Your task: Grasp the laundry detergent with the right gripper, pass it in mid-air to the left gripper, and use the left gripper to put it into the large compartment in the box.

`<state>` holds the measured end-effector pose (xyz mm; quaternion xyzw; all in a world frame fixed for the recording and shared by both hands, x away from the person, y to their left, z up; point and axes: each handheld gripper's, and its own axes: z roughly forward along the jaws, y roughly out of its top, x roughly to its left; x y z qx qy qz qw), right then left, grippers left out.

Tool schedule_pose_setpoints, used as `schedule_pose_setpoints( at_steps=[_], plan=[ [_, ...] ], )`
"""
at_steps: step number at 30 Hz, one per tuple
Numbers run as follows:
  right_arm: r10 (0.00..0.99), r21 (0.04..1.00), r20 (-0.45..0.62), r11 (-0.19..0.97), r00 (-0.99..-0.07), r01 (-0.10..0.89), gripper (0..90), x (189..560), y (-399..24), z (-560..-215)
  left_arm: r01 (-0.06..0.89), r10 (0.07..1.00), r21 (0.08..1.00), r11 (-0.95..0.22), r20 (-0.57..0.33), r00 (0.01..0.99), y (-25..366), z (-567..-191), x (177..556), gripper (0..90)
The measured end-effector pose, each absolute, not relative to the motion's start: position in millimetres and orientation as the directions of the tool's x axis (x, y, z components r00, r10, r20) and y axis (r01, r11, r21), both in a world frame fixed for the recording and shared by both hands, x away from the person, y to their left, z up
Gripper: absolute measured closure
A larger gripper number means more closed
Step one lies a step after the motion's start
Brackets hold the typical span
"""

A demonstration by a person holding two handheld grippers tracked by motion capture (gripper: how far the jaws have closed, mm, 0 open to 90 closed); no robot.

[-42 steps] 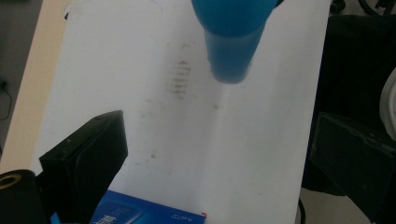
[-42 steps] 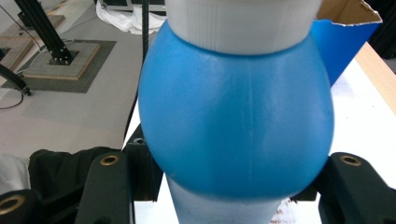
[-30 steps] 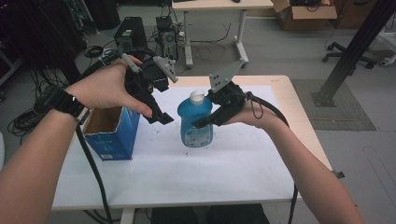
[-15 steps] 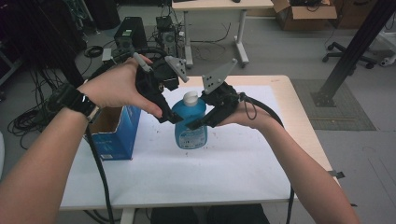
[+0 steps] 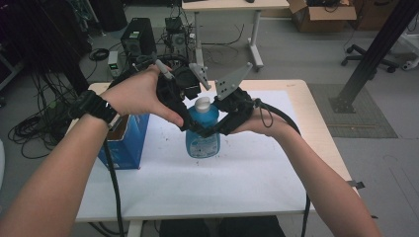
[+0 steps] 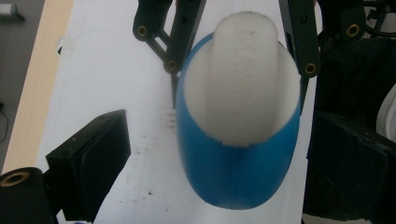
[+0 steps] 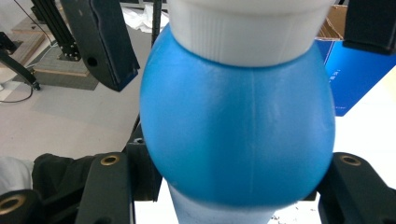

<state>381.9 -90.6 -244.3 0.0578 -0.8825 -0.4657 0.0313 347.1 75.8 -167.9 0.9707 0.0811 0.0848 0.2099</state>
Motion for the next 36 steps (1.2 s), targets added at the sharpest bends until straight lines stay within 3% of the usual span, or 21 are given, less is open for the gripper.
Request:
schedule_pose_setpoints(
  at_steps=[36],
  plan=[
    [-0.134, 0.824, -0.004, 0.561, -0.991, -0.079, 42.2, 379.2, -89.1, -244.5, 0.106, 0.167, 0.41, -0.906, 0.116, 0.979, 69.1, -169.5, 346.7, 22.3]
  ],
)
